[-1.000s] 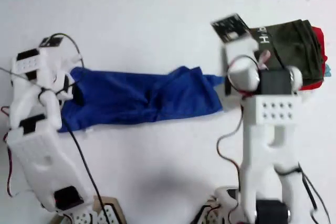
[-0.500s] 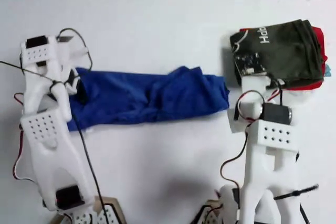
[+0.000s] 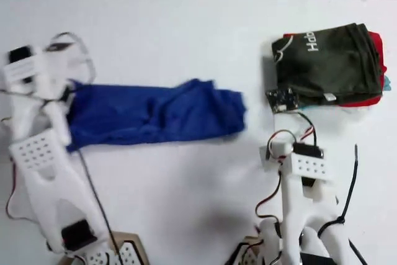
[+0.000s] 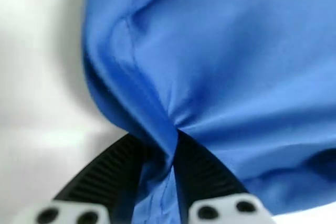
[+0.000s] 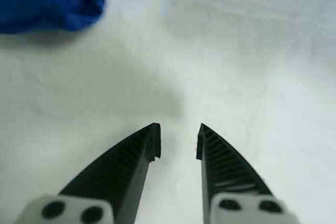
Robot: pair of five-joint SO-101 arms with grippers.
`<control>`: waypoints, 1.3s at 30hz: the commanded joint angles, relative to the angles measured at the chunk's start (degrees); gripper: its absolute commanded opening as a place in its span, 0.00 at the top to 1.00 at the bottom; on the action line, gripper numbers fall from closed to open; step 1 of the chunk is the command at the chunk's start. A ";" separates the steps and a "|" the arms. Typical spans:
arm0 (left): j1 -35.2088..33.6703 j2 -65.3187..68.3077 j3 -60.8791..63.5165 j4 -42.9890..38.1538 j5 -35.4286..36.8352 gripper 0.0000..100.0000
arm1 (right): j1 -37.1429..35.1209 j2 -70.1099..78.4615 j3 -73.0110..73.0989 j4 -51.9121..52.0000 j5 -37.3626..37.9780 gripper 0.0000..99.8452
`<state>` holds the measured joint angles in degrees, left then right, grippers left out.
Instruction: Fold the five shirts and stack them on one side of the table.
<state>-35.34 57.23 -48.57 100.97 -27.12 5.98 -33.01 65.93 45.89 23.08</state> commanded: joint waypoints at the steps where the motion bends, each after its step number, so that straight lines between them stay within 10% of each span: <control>1: -10.90 -1.14 -5.41 1.23 -4.57 0.97 | 0.57 0.31 2.20 -5.32 -0.44 0.88; 14: -12.92 -8.26 -1.19 1.67 -2.90 0.98 | 0.22 0.48 5.10 -9.01 -0.44 0.88; 26: 19.78 -47.82 29.05 1.41 5.27 0.98 | 0.13 0.48 5.10 -9.10 -0.44 0.88; 39: 40.97 -47.74 26.86 -7.03 10.11 0.98 | 0.13 0.48 5.19 -8.92 -0.44 0.88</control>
<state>2.99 11.60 -20.00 98.15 -17.45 5.98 -32.66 71.47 37.71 22.99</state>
